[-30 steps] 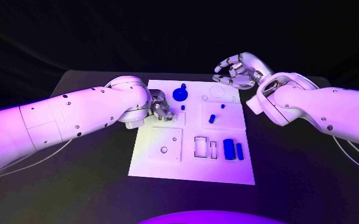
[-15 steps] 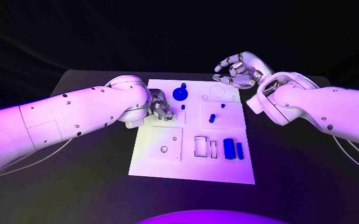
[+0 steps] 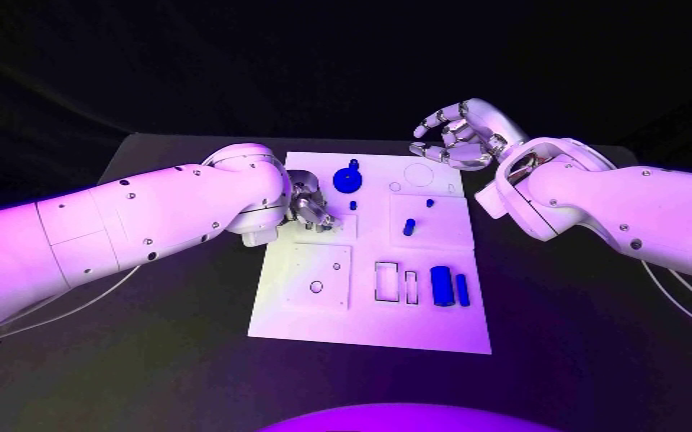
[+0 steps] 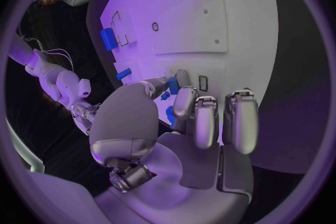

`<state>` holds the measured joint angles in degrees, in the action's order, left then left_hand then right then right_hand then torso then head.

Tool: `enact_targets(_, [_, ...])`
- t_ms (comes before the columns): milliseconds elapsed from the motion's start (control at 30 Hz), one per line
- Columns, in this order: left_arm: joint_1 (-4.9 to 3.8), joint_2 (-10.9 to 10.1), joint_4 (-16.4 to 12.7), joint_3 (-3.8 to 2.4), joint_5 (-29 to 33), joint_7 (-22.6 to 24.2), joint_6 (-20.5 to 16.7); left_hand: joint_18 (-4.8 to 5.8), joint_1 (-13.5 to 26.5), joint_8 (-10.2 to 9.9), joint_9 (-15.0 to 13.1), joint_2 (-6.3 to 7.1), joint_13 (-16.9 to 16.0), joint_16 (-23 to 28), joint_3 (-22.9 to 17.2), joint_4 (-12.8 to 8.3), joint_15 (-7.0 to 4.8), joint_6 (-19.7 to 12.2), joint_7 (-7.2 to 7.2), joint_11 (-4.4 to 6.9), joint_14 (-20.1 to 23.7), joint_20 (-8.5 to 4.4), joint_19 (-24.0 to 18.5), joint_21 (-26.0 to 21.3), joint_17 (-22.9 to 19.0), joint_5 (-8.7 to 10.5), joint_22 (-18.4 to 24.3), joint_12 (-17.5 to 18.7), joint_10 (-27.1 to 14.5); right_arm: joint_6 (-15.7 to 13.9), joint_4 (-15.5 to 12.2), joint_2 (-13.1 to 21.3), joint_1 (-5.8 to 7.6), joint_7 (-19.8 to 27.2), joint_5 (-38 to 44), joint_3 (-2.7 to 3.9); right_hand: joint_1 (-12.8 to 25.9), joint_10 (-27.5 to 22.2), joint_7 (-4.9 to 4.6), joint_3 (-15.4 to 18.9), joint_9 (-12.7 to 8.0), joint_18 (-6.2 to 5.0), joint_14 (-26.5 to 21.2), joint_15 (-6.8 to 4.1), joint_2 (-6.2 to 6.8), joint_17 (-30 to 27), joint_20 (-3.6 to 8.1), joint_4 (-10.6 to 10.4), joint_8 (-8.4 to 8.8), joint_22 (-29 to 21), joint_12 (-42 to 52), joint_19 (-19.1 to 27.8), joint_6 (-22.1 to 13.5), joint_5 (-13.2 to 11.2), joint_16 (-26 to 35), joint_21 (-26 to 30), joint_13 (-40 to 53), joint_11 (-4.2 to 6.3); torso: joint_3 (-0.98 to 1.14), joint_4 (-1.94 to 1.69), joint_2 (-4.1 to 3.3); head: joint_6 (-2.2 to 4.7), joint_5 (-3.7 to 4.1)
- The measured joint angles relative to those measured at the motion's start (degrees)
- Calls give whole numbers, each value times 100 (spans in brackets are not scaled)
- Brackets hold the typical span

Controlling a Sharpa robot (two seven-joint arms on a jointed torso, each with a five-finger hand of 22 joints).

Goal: Assemble the parts on the task board

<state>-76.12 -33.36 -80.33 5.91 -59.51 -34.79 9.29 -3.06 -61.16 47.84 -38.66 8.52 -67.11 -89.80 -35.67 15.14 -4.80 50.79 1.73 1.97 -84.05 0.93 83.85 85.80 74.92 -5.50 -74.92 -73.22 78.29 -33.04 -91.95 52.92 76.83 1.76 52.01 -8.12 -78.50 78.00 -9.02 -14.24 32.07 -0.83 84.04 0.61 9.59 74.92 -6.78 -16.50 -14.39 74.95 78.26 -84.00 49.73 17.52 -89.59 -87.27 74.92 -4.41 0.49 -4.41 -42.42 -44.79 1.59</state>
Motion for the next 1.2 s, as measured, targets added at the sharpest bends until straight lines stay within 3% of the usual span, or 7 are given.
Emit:
enact_targets(567, [-7,-20,-8,-7,155,18,17,0,-253,-2,11,-133,28,0,-95,-95,0,-74,31,17,0,0,0,0,-1,-17,0,0,-18,16,2,-2,-3,-1,5,0,47,0,0,0,0,0,0,0,-1,-1,0,0,-23,-1,0,0,0,0,0,-3,-1,0,-1,-2,1,-10,1])
enact_targets(1200, [-11,-43,6,-9,199,40,90,0,-348,21,19,-123,14,0,-120,-70,0,-67,27,17,0,0,0,0,-1,-36,1,0,-18,26,-1,6,-3,-2,50,0,46,0,0,-16,-6,0,0,0,0,-2,0,16,-23,-3,0,0,0,0,0,-3,-1,0,-1,-4,1,-8,5])
